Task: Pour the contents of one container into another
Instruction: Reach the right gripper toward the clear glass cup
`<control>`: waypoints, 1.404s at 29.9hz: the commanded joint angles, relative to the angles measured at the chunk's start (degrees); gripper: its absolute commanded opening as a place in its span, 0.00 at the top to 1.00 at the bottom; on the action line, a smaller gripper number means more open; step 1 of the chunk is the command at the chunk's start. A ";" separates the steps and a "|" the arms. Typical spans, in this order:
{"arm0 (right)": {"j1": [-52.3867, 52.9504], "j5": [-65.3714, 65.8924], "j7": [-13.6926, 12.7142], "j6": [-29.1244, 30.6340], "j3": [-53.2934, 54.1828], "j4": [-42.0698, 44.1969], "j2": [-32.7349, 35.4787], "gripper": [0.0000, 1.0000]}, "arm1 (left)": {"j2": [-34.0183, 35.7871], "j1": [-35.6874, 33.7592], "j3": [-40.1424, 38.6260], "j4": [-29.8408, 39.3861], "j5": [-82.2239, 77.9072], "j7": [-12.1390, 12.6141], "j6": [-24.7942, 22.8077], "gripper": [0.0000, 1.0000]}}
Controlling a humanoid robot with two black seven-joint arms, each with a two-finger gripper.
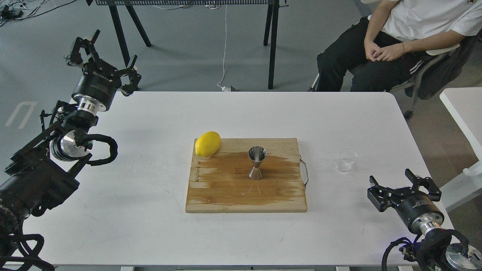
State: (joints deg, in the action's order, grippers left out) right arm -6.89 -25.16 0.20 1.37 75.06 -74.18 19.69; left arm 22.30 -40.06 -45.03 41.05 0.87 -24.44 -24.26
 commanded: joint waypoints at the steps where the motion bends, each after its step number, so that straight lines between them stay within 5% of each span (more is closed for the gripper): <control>1: 3.63 0.28 -0.46 -3.92 -0.18 0.96 -1.93 0.00 | 0.02 -0.02 0.03 -0.01 0.09 -0.08 0.18 0.00; 8: 12.06 0.55 -1.61 -8.93 -6.68 8.16 -4.74 0.00 | 0.37 -0.02 -0.32 -0.01 0.09 -0.17 0.18 0.00; 23: 18.57 0.55 -1.79 -7.44 -6.33 20.39 -9.93 0.03 | 1.07 0.16 -0.32 -0.01 0.01 -0.26 0.27 0.00; 34: 22.71 0.55 -3.37 -6.47 -6.15 26.28 -11.60 0.25 | 0.99 -0.11 -0.15 -1.94 -0.08 -0.17 -0.26 0.00; 42: 22.88 0.37 -3.37 -6.47 -5.72 27.16 -12.48 0.52 | 0.99 -0.28 -0.24 -1.94 -0.08 -0.17 0.09 0.00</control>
State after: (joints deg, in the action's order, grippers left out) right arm 15.99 -24.70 -3.18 -5.04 69.29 -47.15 7.29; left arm 23.29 -40.33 -45.20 39.09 0.78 -24.61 -24.35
